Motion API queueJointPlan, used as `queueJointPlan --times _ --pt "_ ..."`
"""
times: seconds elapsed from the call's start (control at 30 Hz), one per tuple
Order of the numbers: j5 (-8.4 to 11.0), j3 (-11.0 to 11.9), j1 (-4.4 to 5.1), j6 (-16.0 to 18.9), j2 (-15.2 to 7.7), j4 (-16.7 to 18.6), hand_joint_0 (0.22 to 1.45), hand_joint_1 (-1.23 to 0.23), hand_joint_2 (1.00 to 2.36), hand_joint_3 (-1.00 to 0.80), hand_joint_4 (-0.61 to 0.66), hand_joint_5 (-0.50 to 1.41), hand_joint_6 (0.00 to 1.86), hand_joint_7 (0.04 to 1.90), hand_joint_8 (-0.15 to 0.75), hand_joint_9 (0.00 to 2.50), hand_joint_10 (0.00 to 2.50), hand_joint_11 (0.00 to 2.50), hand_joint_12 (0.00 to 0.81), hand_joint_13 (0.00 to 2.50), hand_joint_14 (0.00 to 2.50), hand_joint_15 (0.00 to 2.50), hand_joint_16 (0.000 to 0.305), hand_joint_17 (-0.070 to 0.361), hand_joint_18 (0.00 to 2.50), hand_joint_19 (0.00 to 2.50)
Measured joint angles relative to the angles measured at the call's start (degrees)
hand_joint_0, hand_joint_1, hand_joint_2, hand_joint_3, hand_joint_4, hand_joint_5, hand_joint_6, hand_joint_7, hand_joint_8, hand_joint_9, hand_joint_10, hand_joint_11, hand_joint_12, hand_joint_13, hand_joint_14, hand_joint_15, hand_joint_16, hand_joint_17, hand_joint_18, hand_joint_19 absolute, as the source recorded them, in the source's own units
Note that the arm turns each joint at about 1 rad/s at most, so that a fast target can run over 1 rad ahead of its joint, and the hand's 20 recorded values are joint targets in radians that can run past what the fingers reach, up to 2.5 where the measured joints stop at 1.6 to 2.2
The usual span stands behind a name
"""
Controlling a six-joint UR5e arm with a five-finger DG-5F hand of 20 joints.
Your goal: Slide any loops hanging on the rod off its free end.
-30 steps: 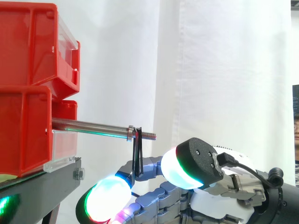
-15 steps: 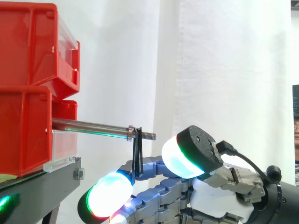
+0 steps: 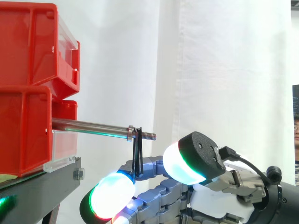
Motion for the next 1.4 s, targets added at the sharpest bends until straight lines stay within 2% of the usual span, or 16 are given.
queueJointPlan --times 0.1,0.27,0.43,0.77,1.07,1.3,1.4 --pt "0.01 0.2 0.01 0.0 0.0 0.0 0.6 -0.62 1.01 -0.42 0.31 -0.12 0.5 1.07 0.311 0.82 0.01 0.23 0.352 0.84 0.01 0.25 0.041 0.092 0.68 0.36" --pt "0.1 2.4 -0.13 0.0 0.0 -0.5 0.59 -0.63 1.01 -0.41 0.29 -0.12 0.5 1.1 0.311 0.82 0.01 0.23 0.354 0.84 0.01 0.25 0.041 0.092 0.68 0.37" --pt "0.13 3.1 -0.11 -0.6 0.0 -0.9 0.59 -0.63 1.01 -0.4 0.29 -0.11 0.5 1.12 0.312 0.82 0.01 0.24 0.355 0.84 0.01 0.25 0.041 0.093 0.68 0.37" --pt "0.21 3.2 -0.08 -0.8 0.0 -1.9 0.59 -0.63 1.01 -0.4 0.28 -0.11 0.5 1.14 0.312 0.82 0.01 0.25 0.355 0.84 0.01 0.25 0.041 0.092 0.68 0.37" --pt "0.04 2.5 -0.38 -0.9 0.0 -1.7 0.61 -0.72 1.01 -0.42 0.27 -0.12 0.5 1.16 0.312 0.82 0.01 0.26 0.354 0.85 0.01 0.25 0.041 0.093 0.69 0.38" --pt "0.1 2.1 -0.48 -1.0 0.0 -1.5 0.62 -0.76 1.01 -0.42 0.23 -0.11 0.5 1.27 0.313 0.83 0.01 0.28 0.358 0.87 0.01 0.28 0.042 0.095 0.72 0.38" --pt "0.1 2.1 -0.49 -1.0 0.0 -1.4 0.62 -0.75 1.01 -0.37 0.23 -0.11 0.5 1.3 0.311 0.83 0.01 0.29 0.356 0.87 0.01 0.28 0.043 0.096 0.73 0.39"
